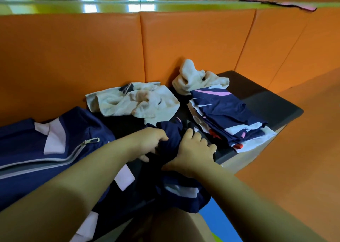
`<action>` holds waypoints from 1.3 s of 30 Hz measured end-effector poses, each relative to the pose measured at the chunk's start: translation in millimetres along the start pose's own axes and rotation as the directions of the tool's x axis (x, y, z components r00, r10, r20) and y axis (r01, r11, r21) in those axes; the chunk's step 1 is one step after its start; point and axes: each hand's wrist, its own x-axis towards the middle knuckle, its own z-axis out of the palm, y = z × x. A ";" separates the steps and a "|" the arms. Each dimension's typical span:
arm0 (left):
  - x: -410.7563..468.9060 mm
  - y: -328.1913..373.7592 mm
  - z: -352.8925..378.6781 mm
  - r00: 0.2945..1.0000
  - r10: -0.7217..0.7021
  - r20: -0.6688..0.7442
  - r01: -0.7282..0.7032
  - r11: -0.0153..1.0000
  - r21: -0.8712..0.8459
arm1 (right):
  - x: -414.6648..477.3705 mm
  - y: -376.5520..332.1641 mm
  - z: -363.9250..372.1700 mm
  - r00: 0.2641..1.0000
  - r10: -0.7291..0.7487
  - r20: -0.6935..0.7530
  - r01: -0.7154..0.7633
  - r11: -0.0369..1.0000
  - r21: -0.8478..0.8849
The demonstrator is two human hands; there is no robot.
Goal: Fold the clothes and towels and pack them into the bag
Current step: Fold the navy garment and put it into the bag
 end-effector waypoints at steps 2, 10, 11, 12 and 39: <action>-3.7 -3.3 -4.1 0.989 0.147 -0.013 -0.135 0.937 0.322 | 3.8 2.9 3.8 0.996 -0.071 -0.058 0.068 0.996 -0.060; -7.1 -44.5 -2.5 0.654 0.755 0.053 -0.192 0.098 0.977 | 16.5 28.2 -6.2 0.906 -0.413 -0.089 0.402 0.908 -0.120; -4.1 -47.8 -3.5 0.626 0.777 0.061 -0.216 0.098 0.971 | 15.7 30.3 -5.5 0.886 -0.455 -0.092 0.443 0.887 -0.129; -0.7 -50.9 -4.4 0.631 0.770 0.093 -0.254 0.093 0.963 | 15.0 33.0 -3.9 0.864 -0.493 -0.097 0.481 0.868 -0.126; -95.0 -101.4 -62.0 0.685 0.727 0.051 -0.283 0.200 0.938 | -1.5 11.2 -19.2 0.740 -0.542 -0.399 0.392 0.829 -0.399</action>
